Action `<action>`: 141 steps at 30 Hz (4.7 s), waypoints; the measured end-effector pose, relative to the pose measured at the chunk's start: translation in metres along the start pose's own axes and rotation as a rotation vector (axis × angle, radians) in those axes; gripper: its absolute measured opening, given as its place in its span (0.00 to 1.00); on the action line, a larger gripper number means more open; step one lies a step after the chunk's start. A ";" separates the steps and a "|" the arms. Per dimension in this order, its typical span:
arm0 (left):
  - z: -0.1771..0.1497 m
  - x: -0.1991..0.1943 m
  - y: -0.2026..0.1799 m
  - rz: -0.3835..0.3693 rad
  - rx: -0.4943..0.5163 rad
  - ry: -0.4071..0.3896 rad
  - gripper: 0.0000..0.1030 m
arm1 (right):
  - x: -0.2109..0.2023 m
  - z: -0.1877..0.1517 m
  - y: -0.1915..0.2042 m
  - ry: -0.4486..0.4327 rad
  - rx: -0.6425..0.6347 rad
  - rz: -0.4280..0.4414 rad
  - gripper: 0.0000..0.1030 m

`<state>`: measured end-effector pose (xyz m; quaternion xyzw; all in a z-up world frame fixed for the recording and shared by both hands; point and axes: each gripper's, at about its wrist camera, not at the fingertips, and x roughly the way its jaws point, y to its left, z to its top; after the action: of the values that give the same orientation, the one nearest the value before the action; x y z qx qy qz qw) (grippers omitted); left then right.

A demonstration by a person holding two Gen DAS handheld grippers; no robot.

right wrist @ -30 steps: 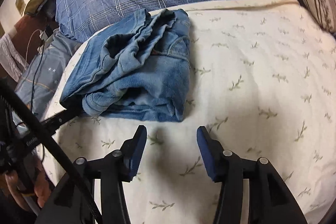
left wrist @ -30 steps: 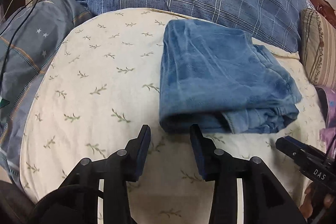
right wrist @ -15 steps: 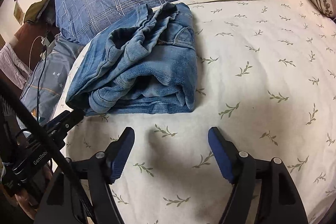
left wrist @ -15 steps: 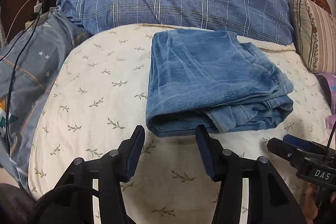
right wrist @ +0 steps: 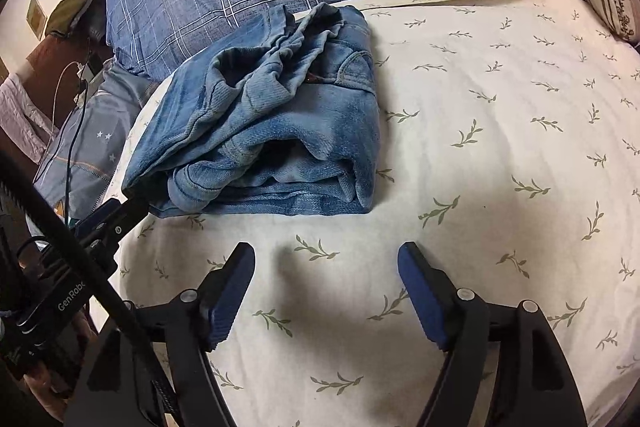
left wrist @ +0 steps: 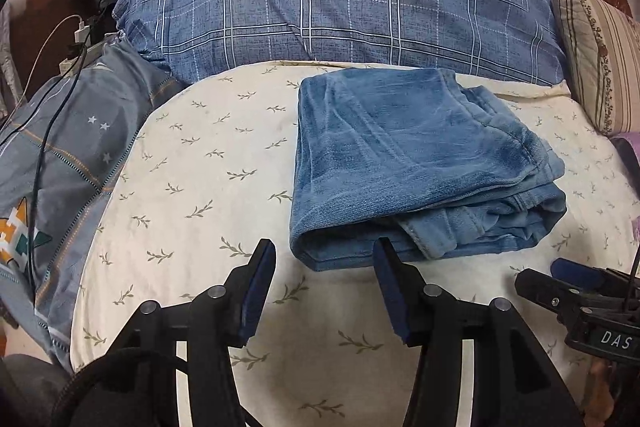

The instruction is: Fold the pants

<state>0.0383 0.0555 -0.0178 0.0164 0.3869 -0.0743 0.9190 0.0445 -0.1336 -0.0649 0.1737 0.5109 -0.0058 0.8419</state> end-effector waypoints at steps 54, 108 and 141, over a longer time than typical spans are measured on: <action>0.013 -0.068 0.026 0.079 -0.100 -0.188 0.61 | -0.065 0.025 0.076 -0.153 -0.148 -0.130 0.74; 0.014 -0.073 0.022 0.083 -0.065 -0.197 0.74 | -0.055 0.025 0.073 -0.155 -0.157 -0.168 0.74; 0.013 -0.072 0.020 0.068 -0.063 -0.185 0.74 | -0.057 0.027 0.071 -0.155 -0.155 -0.173 0.74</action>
<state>0.0008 0.0832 0.0419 -0.0062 0.3018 -0.0323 0.9528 0.0537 -0.0844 0.0156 0.0624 0.4563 -0.0523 0.8861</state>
